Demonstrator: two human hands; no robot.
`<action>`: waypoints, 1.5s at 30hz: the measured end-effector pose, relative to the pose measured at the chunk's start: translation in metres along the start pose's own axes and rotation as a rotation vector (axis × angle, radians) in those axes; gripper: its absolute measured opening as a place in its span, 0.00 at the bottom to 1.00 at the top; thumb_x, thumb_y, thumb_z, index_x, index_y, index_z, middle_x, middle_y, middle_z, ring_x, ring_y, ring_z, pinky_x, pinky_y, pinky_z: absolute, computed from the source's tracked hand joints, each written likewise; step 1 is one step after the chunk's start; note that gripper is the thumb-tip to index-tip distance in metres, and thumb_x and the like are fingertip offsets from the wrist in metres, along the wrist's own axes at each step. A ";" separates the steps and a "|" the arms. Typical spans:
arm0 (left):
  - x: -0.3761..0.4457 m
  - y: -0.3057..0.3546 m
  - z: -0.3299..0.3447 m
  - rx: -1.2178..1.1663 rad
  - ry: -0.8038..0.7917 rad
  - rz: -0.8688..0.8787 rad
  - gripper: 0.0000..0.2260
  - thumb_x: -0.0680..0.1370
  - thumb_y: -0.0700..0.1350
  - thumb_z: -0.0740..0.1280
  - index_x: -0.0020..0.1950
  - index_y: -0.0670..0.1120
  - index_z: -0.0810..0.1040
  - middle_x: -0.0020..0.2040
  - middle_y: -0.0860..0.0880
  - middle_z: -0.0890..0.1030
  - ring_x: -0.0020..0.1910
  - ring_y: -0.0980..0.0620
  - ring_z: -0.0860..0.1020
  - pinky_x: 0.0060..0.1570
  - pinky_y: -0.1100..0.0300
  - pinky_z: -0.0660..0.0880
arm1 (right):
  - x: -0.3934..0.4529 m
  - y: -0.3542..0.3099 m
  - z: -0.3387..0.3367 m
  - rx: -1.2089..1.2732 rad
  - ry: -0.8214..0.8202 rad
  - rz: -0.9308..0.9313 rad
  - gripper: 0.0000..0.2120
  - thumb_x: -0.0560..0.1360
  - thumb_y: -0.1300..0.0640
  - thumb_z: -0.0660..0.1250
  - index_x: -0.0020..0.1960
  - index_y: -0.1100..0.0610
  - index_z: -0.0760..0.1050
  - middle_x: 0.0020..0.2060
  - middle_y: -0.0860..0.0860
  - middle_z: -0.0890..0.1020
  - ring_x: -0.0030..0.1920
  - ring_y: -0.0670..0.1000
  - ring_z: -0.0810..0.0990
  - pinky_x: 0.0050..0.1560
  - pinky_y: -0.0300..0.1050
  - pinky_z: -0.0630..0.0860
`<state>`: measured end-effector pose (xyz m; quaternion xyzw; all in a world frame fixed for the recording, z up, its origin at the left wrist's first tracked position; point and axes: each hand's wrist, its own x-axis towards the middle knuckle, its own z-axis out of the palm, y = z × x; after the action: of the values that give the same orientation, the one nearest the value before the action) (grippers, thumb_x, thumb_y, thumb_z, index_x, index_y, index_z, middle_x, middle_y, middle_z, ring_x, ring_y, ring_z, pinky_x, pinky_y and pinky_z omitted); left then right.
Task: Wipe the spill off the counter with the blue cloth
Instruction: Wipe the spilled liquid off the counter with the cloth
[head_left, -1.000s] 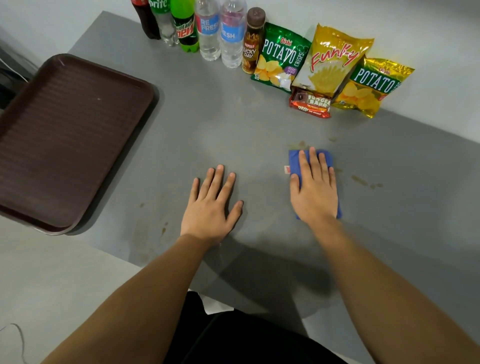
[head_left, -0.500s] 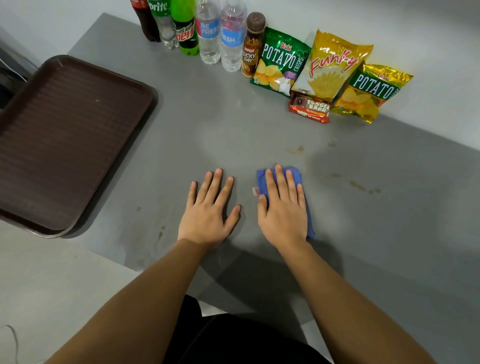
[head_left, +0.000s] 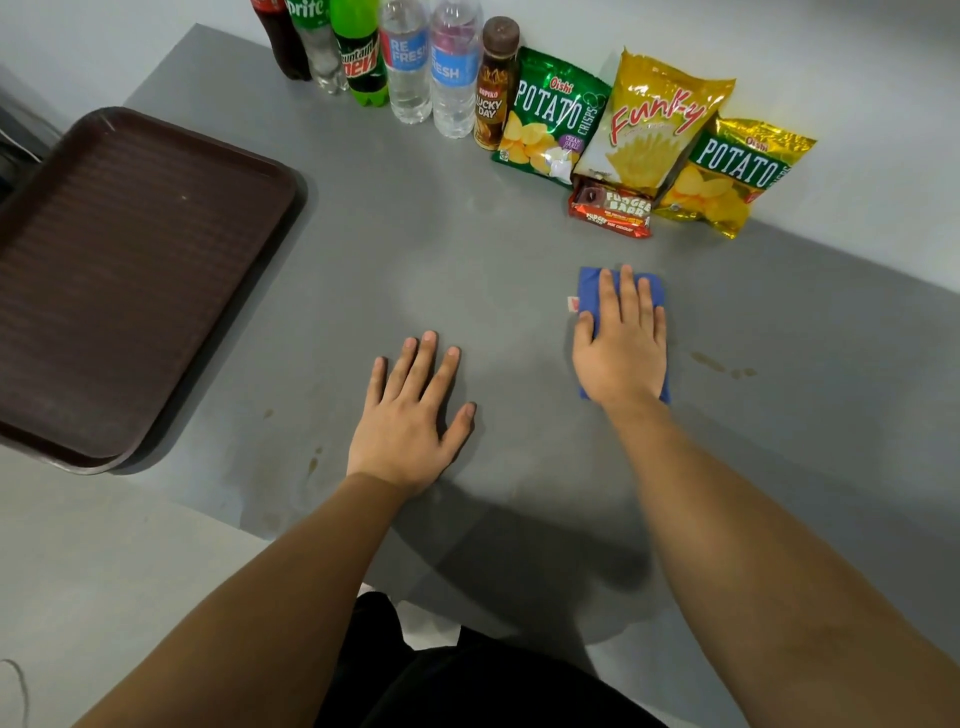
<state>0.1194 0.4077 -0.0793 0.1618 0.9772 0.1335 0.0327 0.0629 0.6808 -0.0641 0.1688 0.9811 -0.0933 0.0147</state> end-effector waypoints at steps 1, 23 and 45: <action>0.000 0.000 0.000 0.002 -0.004 -0.001 0.31 0.85 0.64 0.52 0.85 0.53 0.52 0.86 0.49 0.49 0.85 0.49 0.44 0.82 0.43 0.45 | -0.004 0.006 0.000 -0.007 -0.002 0.023 0.30 0.84 0.45 0.49 0.84 0.52 0.49 0.84 0.51 0.51 0.83 0.54 0.48 0.83 0.55 0.47; 0.001 -0.001 0.001 0.013 0.004 -0.008 0.31 0.84 0.65 0.51 0.85 0.54 0.53 0.86 0.50 0.49 0.85 0.49 0.45 0.82 0.43 0.45 | 0.009 0.002 0.003 0.007 0.003 0.003 0.30 0.84 0.44 0.49 0.83 0.53 0.52 0.83 0.51 0.54 0.83 0.54 0.49 0.83 0.55 0.48; 0.001 0.000 -0.001 0.019 0.000 0.005 0.31 0.84 0.64 0.52 0.85 0.53 0.53 0.86 0.49 0.50 0.85 0.49 0.45 0.82 0.43 0.44 | -0.077 0.020 0.008 -0.004 0.090 0.117 0.30 0.83 0.47 0.53 0.83 0.55 0.55 0.82 0.55 0.58 0.82 0.58 0.55 0.81 0.58 0.54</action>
<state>0.1182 0.4079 -0.0786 0.1648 0.9780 0.1242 0.0307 0.1423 0.6721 -0.0706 0.2298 0.9694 -0.0827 -0.0234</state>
